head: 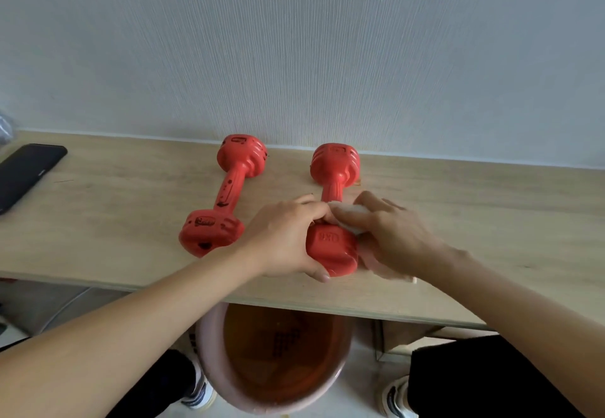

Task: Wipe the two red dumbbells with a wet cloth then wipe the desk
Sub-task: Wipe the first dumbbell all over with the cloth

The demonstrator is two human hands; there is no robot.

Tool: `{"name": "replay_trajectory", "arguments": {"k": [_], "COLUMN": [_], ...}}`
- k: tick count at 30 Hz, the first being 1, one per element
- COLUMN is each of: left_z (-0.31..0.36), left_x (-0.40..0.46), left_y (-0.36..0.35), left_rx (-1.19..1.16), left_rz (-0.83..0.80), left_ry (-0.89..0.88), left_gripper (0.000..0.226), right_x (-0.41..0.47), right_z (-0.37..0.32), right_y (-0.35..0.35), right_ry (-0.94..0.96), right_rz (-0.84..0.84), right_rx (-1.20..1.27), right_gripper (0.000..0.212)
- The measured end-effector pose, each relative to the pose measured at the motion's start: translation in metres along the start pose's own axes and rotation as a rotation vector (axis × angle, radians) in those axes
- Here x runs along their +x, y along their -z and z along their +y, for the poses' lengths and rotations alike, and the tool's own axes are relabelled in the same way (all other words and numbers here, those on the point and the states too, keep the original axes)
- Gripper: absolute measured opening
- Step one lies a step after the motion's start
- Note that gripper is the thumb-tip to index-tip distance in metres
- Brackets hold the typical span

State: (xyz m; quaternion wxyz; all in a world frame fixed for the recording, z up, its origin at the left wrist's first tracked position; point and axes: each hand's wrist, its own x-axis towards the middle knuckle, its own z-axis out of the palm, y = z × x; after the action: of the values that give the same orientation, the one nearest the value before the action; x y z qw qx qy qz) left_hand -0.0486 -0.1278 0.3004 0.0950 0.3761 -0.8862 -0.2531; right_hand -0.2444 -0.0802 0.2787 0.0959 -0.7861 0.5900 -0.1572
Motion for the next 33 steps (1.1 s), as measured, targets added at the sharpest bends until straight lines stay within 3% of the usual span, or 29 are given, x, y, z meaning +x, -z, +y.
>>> {"name": "replay_trajectory", "arguments": {"k": [5, 9, 17, 21, 25, 33], "left_z": [0.001, 0.004, 0.006, 0.01, 0.01, 0.004], "left_x": [0.003, 0.003, 0.004, 0.005, 0.004, 0.006], "left_y": [-0.002, 0.0, 0.002, 0.004, 0.004, 0.001], "left_rx": [-0.016, -0.009, 0.011, 0.042, 0.06, 0.026], "left_rz": [-0.003, -0.017, -0.025, -0.038, -0.028, -0.009], "left_ry": [-0.014, 0.021, 0.034, 0.039, 0.043, 0.006], "left_gripper": [0.072, 0.072, 0.069, 0.068, 0.071, 0.069], "right_x": [0.004, 0.031, -0.013, 0.014, 0.038, 0.003], "right_z": [0.005, 0.01, -0.014, -0.004, 0.012, 0.014], "right_y": [0.001, 0.002, 0.002, 0.0, -0.002, -0.007], "right_ry": [-0.007, -0.194, -0.101, -0.198, -0.28, -0.074], "right_rz": [0.072, -0.007, -0.096, -0.059, -0.039, -0.016], "right_rx": [-0.129, -0.29, -0.298, -0.313, -0.222, 0.001], "right_gripper": [0.054, 0.063, 0.068, 0.065, 0.067, 0.062]}}
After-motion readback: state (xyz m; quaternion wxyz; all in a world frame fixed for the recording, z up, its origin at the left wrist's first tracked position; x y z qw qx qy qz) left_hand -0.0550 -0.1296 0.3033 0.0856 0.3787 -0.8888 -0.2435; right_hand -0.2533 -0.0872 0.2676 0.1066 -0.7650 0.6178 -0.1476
